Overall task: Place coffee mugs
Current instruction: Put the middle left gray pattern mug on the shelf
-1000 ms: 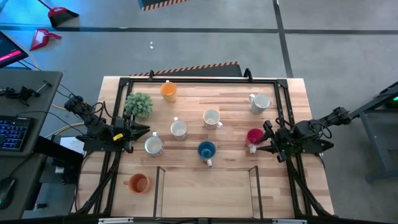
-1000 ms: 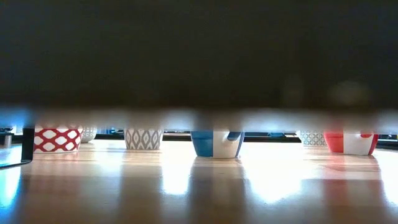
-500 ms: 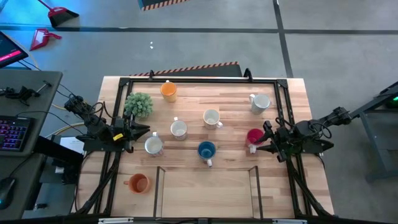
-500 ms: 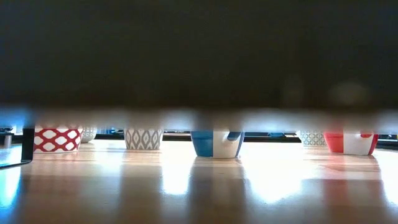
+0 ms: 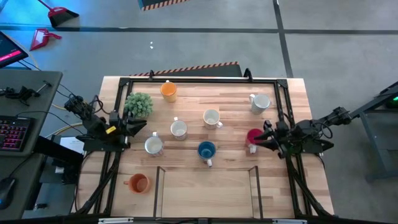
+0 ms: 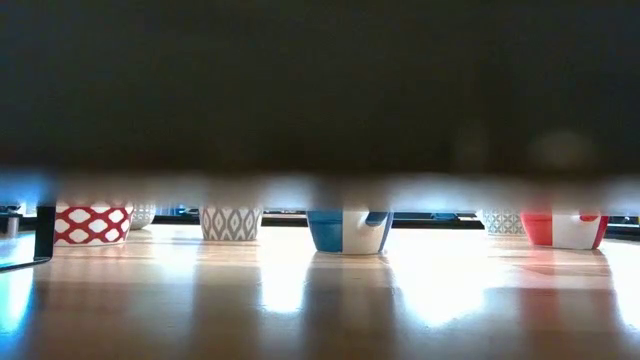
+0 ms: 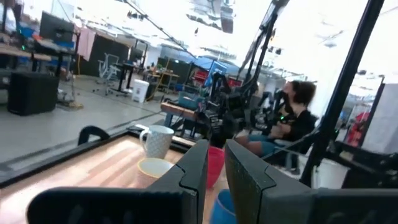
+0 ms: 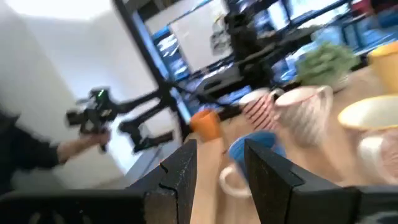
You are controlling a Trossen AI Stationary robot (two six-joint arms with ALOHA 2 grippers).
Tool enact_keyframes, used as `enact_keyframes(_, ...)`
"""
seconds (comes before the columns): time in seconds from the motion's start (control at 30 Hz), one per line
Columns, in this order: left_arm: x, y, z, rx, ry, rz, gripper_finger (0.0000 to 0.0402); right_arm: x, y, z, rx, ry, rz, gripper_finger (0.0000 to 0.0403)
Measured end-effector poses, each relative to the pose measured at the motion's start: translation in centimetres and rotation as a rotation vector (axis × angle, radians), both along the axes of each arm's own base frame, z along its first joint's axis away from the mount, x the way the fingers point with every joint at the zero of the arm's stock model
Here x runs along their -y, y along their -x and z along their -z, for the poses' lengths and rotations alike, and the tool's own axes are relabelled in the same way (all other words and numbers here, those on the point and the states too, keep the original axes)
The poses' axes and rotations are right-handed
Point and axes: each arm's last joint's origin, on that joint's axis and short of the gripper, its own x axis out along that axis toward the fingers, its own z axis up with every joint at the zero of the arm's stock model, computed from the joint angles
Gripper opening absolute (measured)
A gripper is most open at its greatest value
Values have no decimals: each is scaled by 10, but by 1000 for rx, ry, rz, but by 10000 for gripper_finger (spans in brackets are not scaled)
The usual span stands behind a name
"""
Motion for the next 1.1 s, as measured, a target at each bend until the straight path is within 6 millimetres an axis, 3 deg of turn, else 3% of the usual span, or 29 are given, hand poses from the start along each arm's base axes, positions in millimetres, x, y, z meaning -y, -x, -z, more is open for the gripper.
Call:
enact_keyframes(0.23, -1, 0, 1, -21, -29, -48, 47, 6, 0, -2, 21, 86, 206, 122)
enact_keyframes(0.4, -2, 1, -1, -2, 26, -73, 54, 8, 1, -8, 71, -45, 265, 122)
enact_keyframes(0.57, -1, 0, 2, -39, -49, -66, 94, 10, 1, -8, 64, -84, 323, 130)
enact_keyframes(0.77, -1, 0, 1, -25, -37, -51, 162, 13, 2, -8, 48, 31, 450, 158)
enact_keyframes(0.9, -3, 3, -11, -18, -13, -20, 183, 14, 2, -9, 51, 51, 482, 165)
enact_keyframes(1.1, -9, 9, -33, -85, -82, -49, 183, 14, 2, -9, 50, 102, 492, 165)
